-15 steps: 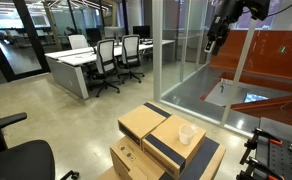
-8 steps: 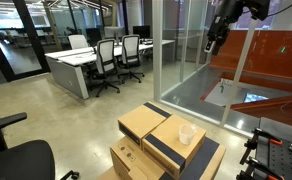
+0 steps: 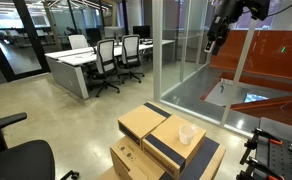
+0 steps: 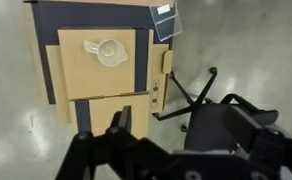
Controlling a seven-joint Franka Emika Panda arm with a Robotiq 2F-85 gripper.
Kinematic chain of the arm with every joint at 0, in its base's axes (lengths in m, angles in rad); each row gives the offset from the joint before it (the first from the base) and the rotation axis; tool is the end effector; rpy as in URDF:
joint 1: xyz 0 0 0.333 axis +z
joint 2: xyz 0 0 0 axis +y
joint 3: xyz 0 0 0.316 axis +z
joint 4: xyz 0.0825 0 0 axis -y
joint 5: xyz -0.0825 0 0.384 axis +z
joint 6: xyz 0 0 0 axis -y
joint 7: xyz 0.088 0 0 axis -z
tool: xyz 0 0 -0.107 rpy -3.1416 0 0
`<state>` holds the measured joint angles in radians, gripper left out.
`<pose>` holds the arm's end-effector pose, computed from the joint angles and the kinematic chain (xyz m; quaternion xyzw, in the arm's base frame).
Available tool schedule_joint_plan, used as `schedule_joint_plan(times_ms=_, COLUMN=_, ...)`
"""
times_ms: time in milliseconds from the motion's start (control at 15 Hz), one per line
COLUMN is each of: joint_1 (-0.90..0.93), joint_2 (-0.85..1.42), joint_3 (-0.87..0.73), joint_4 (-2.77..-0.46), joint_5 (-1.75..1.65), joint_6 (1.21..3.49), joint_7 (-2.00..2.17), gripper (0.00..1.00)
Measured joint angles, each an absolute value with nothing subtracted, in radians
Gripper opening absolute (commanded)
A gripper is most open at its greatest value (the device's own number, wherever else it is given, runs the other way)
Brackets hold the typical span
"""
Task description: Twist the water jug around
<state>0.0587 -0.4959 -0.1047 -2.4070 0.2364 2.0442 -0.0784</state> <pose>0.4140 -0.0096 0.5063 -0.9887 0.0262 -0.0710 0.1291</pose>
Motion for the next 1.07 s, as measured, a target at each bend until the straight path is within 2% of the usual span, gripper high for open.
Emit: schedule_joint_plan(times_ms=1067, joint_1=-0.026, joint_2=-0.461, joint_3=-0.065, joint_4=-2.424, joint_5=0.173, joint_6=2.033, joint_7=-0.018, gripper=1.0)
